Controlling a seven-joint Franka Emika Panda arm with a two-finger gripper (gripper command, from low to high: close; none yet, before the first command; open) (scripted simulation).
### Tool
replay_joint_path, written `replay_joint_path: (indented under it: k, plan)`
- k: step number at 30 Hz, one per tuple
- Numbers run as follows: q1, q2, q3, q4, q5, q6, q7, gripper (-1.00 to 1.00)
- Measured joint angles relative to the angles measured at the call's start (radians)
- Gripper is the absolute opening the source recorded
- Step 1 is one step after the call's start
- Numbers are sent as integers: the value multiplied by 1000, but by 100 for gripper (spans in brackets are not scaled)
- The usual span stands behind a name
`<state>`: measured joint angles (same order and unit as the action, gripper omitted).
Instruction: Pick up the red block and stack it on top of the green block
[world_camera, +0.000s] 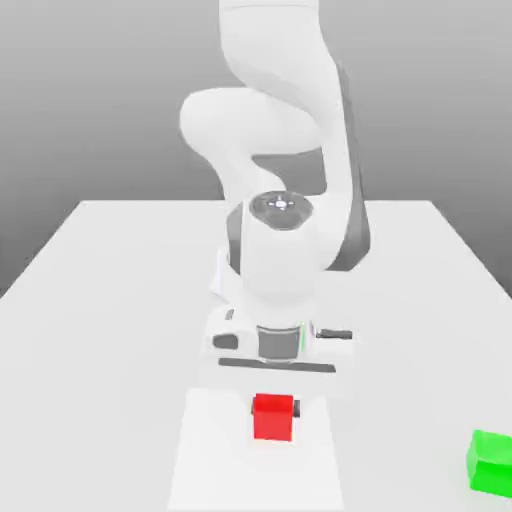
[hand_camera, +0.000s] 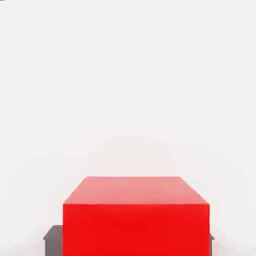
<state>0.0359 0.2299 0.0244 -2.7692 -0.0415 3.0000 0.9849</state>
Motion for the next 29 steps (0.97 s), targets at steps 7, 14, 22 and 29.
replay_joint_path:
  k: [7, 14, 22, 29]
  plan:
    - [1, -210, 21, -18, 34, -192, -38, -100]
    - [134, -118, 124, 209, -17, -333, -221, -100]
    - [249, 45, 247, 466, -92, -437, -412, -100]
    - [279, 147, 219, 484, -145, -355, -385, 100]
